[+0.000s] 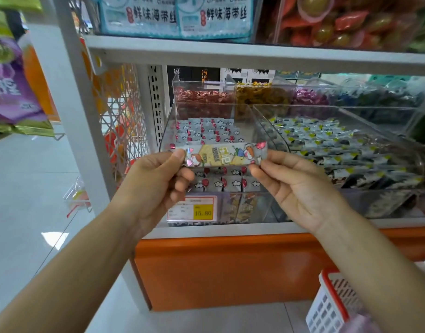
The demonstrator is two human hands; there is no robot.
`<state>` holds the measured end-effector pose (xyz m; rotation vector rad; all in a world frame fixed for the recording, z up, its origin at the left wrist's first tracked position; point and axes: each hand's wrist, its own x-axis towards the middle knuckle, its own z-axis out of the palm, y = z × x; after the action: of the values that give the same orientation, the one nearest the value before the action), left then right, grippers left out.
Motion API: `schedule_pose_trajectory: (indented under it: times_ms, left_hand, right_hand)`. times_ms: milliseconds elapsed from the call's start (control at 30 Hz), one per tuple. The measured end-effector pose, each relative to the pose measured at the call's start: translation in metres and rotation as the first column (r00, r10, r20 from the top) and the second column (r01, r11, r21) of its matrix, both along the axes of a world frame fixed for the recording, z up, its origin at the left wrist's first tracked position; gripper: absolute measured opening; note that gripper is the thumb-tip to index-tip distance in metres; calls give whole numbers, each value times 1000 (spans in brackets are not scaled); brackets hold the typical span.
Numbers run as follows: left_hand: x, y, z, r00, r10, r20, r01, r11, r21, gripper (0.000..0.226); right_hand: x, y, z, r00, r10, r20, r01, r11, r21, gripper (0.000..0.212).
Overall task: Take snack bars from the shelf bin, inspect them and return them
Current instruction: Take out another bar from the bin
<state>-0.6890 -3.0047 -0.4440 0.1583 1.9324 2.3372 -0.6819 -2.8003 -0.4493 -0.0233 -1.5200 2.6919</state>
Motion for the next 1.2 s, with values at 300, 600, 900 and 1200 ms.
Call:
schedule_pose_trajectory:
  times_ms: [300,600,900,1200]
  left_hand:
    - [5,1,-4,964,-122,-238,61,967,-248,21]
    - [2,-2,-5,980,-75,-182,40,981,-189,25]
    - [5,-2,-1,967,-93,-239,30,966,-255,40]
    - [6,1,-3,946,-117,-302,-46,875,-482,5]
  right_hand:
    - [5,-3,4,981,-110,-162,158,935,317,10]
    - [1,-5,-6,982,5,-191,87,878,471,20]
    - [3,-3,-5,956,-12,-294,184,804,565,6]
    - [0,-2,-7,899,-11,-438,355,606,712,17]
